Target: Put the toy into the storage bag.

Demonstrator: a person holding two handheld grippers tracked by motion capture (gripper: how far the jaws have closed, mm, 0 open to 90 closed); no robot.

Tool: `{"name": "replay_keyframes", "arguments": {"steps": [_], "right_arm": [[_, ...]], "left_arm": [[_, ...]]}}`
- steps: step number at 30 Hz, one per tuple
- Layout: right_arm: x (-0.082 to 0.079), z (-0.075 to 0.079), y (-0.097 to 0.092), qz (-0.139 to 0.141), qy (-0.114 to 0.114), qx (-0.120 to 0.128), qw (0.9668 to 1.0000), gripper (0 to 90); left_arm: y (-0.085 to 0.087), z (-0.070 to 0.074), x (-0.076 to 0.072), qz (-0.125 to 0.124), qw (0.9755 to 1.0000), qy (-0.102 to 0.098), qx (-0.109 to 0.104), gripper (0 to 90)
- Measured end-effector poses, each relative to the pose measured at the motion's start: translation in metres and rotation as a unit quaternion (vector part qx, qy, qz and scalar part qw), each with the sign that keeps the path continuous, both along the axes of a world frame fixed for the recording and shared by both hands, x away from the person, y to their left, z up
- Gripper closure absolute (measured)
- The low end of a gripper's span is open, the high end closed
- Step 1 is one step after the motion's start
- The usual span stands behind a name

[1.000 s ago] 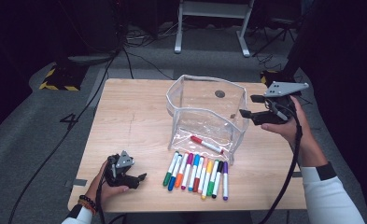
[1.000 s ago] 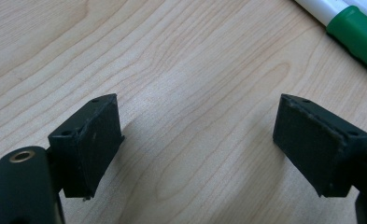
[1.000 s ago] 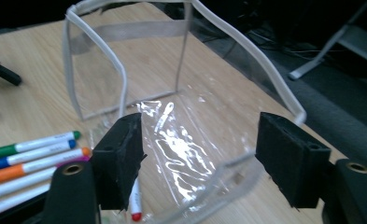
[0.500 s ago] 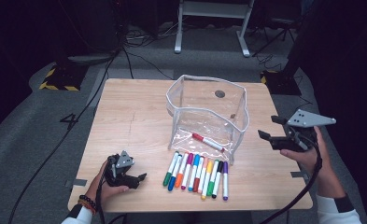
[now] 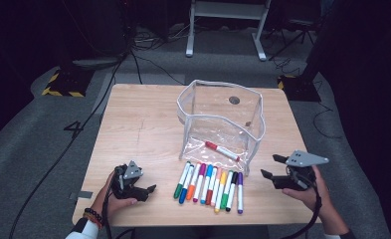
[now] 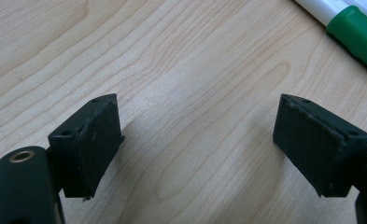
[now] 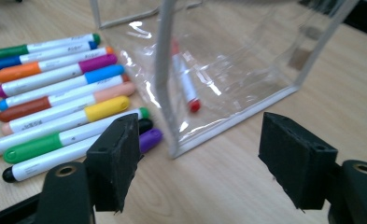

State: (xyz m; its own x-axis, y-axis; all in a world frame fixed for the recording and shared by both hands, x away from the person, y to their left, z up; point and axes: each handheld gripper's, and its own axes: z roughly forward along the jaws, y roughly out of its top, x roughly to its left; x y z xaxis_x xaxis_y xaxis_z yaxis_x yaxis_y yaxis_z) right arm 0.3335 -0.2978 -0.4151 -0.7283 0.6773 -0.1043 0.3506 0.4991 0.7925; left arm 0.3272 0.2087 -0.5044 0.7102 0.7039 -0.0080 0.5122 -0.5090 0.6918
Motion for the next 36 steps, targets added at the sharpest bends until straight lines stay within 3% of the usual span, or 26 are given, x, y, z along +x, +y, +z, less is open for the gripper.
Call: {"name": "replay_keyframes", "arguments": {"steps": [6,11,15,24,31,36], "right_arm": [[-0.007,-0.037,0.028,0.030,0.035,-0.014,0.9988,34.2],[-0.006,-0.053,0.046,0.041,0.052,-0.013,0.9977,34.3],[-0.002,-0.063,0.055,0.039,0.057,-0.027,0.9972,34.4],[0.007,-0.073,0.047,0.008,0.072,-0.041,0.9966,43.7],[0.010,-0.075,0.031,-0.001,0.093,-0.036,0.9951,63.2],[0.012,-0.075,0.023,0.009,0.093,-0.035,0.9950,73.6]], "left_arm": [[0.000,0.000,0.000,0.000,1.0000,0.000,0.000,15.6],[0.000,0.000,0.000,0.000,1.0000,0.000,0.000,15.6],[0.000,0.000,0.000,0.000,1.0000,0.000,0.000,15.6],[-0.006,0.000,-0.002,-0.010,0.9999,0.000,-0.001,15.6],[-0.009,0.000,-0.003,-0.014,0.9999,0.000,0.001,15.6],[-0.009,0.000,-0.003,-0.014,0.9999,0.001,0.001,15.6]]}}
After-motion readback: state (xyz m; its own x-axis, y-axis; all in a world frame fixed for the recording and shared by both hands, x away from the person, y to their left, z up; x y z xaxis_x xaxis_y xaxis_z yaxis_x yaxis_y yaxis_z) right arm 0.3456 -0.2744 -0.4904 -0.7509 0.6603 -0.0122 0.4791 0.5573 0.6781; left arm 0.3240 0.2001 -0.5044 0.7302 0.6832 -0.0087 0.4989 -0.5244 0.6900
